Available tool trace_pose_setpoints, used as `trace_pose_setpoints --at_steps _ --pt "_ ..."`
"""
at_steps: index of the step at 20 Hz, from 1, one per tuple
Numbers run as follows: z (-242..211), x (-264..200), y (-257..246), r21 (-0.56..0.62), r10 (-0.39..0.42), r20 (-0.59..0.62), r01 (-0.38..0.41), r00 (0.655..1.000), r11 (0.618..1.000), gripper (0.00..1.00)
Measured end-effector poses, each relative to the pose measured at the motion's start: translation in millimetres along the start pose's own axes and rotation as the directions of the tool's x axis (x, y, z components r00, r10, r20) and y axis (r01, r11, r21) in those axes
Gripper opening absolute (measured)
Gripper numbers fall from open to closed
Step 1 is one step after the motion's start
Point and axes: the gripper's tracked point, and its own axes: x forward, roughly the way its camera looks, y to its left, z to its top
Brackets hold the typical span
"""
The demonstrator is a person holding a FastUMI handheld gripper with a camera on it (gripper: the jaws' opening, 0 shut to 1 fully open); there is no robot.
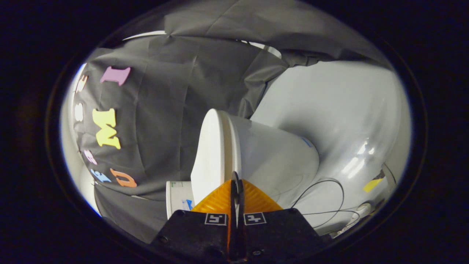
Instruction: Open the toilet lid.
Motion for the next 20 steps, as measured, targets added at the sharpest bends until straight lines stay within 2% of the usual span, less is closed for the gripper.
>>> trace_pose_setpoints --at_steps 4,9,15,20 --pt "2.8 -0.9 2.5 -0.013 -0.024 0.001 0.024 1.000 1.000 0.04" --pt "-1.8 -3.0 21.7 -0.109 -0.073 0.015 0.074 0.997 0.991 0.04" --pt "-0.3 -16.9 56.5 -0.189 -0.095 0.047 0.102 0.994 0.977 0.04" --pt "-3.1 -23.6 76.2 -0.190 -0.123 0.075 0.135 0.990 0.972 0.04"
